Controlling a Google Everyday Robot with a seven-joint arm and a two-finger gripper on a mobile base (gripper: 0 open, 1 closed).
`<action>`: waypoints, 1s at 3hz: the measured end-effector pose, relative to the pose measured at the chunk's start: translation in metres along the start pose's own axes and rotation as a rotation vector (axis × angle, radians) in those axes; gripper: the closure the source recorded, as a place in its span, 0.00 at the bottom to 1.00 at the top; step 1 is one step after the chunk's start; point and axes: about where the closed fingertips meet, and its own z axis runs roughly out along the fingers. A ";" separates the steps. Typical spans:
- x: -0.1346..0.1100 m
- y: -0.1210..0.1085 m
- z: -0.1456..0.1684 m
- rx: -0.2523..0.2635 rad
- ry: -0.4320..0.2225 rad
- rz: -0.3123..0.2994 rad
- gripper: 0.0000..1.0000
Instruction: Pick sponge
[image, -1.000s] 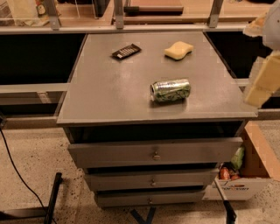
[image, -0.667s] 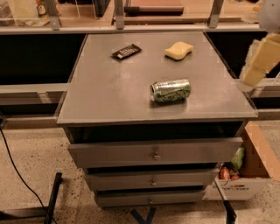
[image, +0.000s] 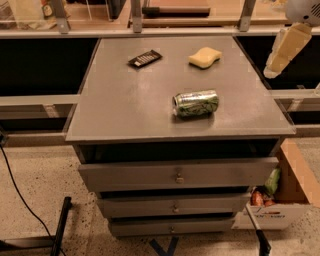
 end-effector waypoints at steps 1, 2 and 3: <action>0.009 -0.034 0.046 -0.018 -0.094 -0.006 0.00; 0.012 -0.055 0.097 -0.042 -0.208 0.005 0.00; 0.009 -0.082 0.132 0.000 -0.337 0.043 0.00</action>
Offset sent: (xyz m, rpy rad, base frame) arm 0.1884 -0.0460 -0.0415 0.3415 -0.1036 0.1279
